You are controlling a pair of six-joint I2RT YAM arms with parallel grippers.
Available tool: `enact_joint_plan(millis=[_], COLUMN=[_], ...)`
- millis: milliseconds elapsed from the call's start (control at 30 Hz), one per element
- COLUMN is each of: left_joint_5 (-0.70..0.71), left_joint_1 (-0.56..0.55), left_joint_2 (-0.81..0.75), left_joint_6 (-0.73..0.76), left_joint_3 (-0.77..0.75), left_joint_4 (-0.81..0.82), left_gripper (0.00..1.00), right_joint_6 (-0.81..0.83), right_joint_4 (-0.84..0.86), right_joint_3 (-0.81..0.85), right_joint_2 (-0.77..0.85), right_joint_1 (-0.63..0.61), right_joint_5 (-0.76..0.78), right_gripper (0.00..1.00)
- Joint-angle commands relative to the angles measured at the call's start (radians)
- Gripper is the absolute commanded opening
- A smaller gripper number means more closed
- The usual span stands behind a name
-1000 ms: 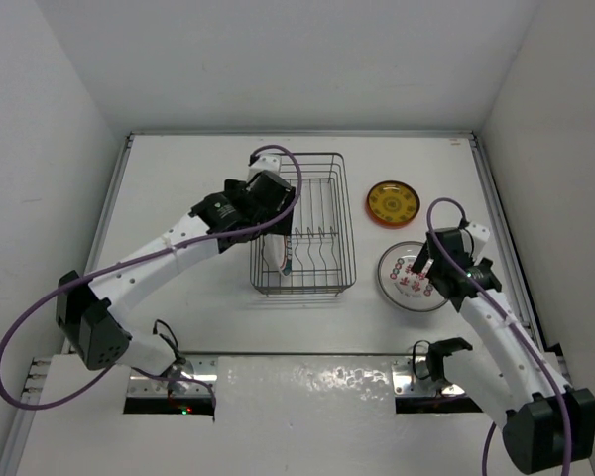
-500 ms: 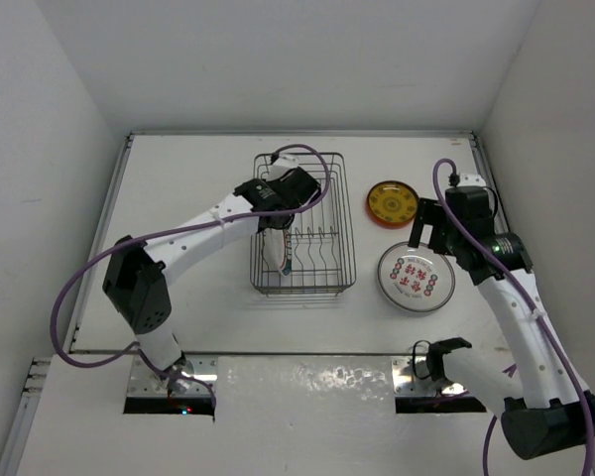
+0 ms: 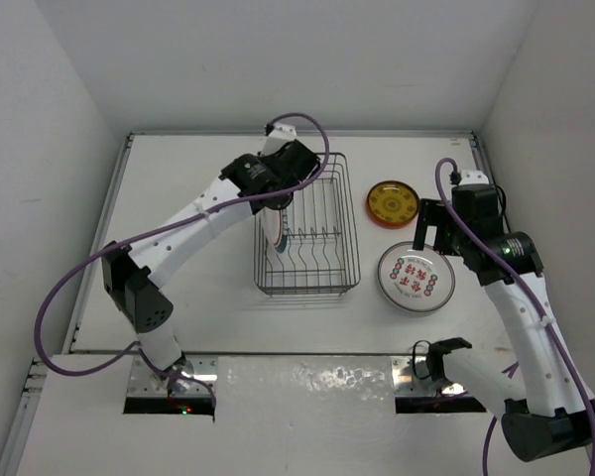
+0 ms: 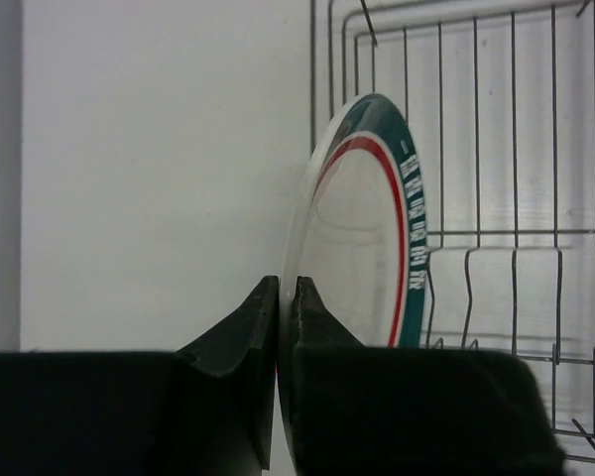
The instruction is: Unload the plates from the dish rack
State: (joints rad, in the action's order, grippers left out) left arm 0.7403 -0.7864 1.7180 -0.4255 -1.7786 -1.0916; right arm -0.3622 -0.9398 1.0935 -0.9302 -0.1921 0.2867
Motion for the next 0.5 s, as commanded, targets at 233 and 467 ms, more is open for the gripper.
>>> enact_joint_plan(millis=[233, 467], left_joint_5=[0.148, -0.452], left_joint_1=[-0.008, -0.001], left_joint_2=[-0.093, -0.435], left_joint_6=[0.14, 0.087], left_joint_3=[-0.228, 0.236], left_joint_4=[0.098, 0.665], left_gripper=[0.0, 0.0], right_joint_6=[-0.11, -0.397], right_joint_4=[0.356, 0.907], right_joint_3=[-0.026, -0.196], right_joint_2=[-0.009, -0.01], right_joint_1=[0.003, 0.002], right_joint_5=[-0.528, -0.791], right_gripper=[0.99, 0.99])
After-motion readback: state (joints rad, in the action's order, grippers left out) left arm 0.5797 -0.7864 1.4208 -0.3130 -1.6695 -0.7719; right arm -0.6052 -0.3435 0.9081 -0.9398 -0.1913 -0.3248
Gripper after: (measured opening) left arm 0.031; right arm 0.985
